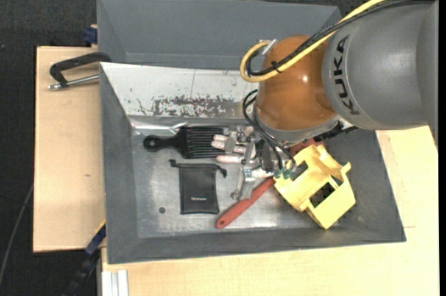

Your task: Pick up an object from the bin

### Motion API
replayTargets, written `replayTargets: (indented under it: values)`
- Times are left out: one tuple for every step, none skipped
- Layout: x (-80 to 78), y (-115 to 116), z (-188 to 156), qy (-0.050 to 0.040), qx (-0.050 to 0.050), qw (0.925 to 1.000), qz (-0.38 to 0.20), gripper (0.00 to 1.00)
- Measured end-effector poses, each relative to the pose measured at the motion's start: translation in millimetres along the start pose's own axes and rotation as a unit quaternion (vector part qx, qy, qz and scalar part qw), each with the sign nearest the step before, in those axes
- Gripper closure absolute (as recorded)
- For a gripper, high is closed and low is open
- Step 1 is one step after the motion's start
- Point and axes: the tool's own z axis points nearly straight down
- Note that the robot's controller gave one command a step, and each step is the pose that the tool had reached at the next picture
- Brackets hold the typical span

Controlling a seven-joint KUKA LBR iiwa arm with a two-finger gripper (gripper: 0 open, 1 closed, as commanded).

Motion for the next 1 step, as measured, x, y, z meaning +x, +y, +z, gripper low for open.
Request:
replayTargets:
  values:
    - [-2.0,-0.3,-4.5,-0.0043,0.000,1.0000,0.001,0.00]
